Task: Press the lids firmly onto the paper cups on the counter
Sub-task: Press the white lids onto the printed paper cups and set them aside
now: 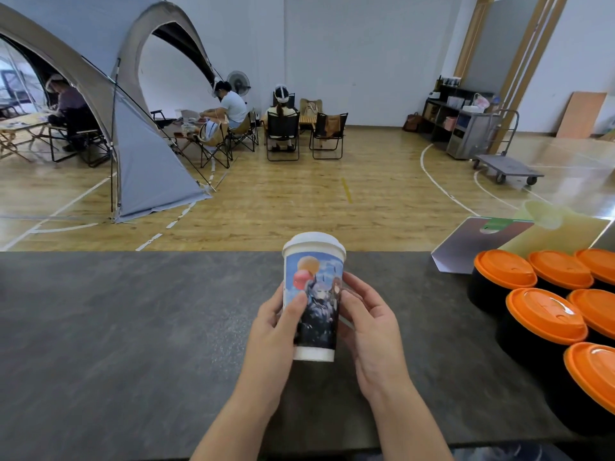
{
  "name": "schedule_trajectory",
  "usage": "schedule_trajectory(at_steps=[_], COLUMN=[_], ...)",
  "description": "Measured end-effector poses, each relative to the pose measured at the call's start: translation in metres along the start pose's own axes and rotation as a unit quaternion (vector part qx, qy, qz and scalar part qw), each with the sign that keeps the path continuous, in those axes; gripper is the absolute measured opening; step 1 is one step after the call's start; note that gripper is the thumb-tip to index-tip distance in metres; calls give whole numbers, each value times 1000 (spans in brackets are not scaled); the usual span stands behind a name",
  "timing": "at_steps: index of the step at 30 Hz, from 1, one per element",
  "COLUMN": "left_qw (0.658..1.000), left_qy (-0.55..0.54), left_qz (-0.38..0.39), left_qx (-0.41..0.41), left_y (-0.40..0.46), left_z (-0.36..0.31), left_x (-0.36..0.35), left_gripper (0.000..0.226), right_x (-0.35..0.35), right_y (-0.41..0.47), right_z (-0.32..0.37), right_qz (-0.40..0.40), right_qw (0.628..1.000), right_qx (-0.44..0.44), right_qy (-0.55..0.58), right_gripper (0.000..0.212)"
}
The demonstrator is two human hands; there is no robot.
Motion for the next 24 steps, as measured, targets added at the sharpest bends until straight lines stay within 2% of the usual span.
schedule_trajectory(at_steps=[4,10,14,20,24], left_qw=[999,997,994,985,985], left_qy=[-23,-66,-50,-89,-40], left_qz=[-24,-42,-78,-140,-167], left_qx=[5,28,50,48,36], left_y=[3,6,5,5,2], left_z=[2,10,16,18,16], left_x=[1,-10,-7,2,23], left_gripper=[39,38,34,35,36], right_x=[2,4,4,-3,-15], right_y=[-4,-5,2,21,21], right_z=[5,11,9,-10,-22], right_qz=[-2,22,40,81,113], right_qw=[1000,999,999,997,993], right_qx=[29,41,28,0,-2], right_qy=[-3,1,-7,-21,-46], right_gripper=[24,41,45,38,35])
Point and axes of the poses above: each hand's wrist, its own y-axis towards the middle knuckle, its own x-axis out of the back of the hand, z = x × y, the point moved 9 cm from there along y, towards the middle knuckle, and after that the axes turned 14 degrees about -x, right-handed, at the moved point
